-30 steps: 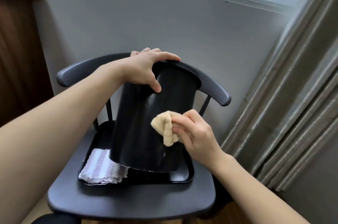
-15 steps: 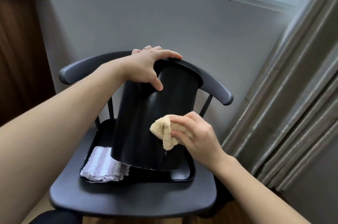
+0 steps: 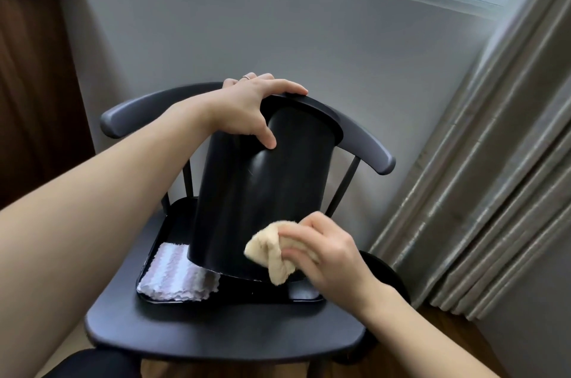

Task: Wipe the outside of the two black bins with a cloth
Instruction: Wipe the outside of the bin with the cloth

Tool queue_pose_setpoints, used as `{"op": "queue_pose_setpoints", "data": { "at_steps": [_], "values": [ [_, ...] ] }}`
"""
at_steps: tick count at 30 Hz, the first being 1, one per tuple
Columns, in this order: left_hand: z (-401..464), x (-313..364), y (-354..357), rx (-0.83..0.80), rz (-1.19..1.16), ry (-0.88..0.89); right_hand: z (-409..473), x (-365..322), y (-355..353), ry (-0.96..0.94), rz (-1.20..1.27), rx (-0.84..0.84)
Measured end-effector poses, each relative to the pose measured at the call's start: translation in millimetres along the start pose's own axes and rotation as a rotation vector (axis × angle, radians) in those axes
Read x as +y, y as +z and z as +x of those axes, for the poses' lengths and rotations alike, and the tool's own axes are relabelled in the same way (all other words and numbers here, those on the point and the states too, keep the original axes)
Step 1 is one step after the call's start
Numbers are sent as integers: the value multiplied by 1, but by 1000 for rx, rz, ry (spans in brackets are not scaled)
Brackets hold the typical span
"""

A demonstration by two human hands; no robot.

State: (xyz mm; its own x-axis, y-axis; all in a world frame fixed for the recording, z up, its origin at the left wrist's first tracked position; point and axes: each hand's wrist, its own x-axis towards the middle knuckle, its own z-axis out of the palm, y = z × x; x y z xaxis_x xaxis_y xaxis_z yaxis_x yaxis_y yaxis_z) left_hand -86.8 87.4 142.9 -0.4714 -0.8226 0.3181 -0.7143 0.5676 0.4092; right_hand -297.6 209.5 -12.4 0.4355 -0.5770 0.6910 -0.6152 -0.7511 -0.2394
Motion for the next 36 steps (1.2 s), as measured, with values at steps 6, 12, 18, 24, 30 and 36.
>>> {"op": "queue_pose_setpoints", "data": {
  "at_steps": [6, 12, 18, 24, 30, 36],
  "values": [
    [2, 0, 1, -3, 15, -9, 20, 5, 0, 180, 24, 201],
    [3, -3, -1, -2, -2, -27, -22, -5, 14, 42, 100, 33],
    [1, -1, 0, 2, 8, -30, 17, 9, 2, 263, 104, 258],
    [-2, -4, -3, -2, -25, -59, -25, -7, 16, 173, 189, 86],
    [-6, 1, -3, 8, -5, -54, -28, -11, 7, 243, 247, 159],
    [-12, 19, 0, 101, -27, -72, -19, -11, -9, 431, 301, 331]
  ]
}}
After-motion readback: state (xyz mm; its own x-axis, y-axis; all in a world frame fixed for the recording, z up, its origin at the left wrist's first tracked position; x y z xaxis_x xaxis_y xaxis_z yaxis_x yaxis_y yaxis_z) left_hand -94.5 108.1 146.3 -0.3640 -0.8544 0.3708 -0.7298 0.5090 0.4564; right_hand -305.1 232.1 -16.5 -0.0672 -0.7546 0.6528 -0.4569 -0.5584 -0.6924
